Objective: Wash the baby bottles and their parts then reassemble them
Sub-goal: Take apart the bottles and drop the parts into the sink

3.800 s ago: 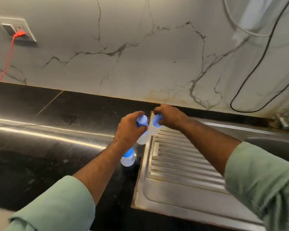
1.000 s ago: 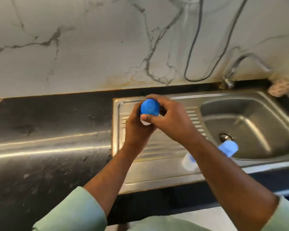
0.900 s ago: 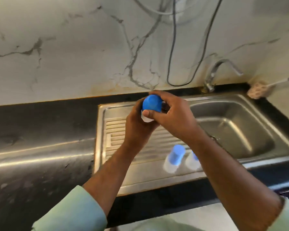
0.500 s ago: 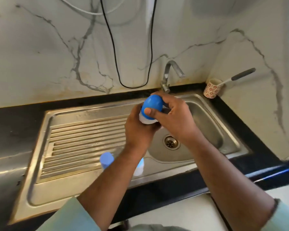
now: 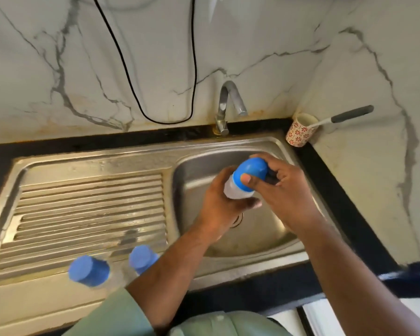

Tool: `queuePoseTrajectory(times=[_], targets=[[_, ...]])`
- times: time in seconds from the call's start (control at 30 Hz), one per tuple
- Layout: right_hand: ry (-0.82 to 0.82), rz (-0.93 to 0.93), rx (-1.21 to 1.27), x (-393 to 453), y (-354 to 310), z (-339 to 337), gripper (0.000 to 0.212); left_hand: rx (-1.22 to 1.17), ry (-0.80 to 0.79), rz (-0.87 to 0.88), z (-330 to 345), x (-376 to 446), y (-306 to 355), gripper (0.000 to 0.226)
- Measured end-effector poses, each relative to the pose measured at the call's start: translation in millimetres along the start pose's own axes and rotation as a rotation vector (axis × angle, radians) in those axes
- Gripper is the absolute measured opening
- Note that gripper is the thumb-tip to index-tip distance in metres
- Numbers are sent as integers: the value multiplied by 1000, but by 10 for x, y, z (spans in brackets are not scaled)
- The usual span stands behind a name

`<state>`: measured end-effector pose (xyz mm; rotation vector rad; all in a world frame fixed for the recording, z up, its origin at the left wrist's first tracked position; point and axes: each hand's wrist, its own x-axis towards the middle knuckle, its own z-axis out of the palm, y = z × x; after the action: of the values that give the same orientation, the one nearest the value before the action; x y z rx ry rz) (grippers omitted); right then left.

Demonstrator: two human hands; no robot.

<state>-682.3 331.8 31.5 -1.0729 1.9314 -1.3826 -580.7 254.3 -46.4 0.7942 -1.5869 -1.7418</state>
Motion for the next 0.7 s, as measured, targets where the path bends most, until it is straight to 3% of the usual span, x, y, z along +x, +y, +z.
queuePoseTrajectory(times=[0.17, 0.23, 0.3, 0.43, 0.6, 0.7], targets=[[-167, 64, 240, 393, 421, -314, 29, -121, 27, -122, 226, 264, -377, 69], [-149, 138, 509, 606, 525, -533, 29, -131, 62, -207, 274, 295, -551, 65], [-102, 104, 567, 887, 612, -745, 33, -119, 122, -263, 332, 313, -728, 59], [-115, 108, 393, 1275, 999, -809, 32, -86, 264, -271, 514, 435, -973, 58], [-191, 517, 429, 1420, 1797, -582, 20, -53, 318, -308, 505, 568, -1223, 64], [-334, 609, -92, 1497, 2344, -462, 48, 17, 331, -362, 456, 661, -1395, 65]])
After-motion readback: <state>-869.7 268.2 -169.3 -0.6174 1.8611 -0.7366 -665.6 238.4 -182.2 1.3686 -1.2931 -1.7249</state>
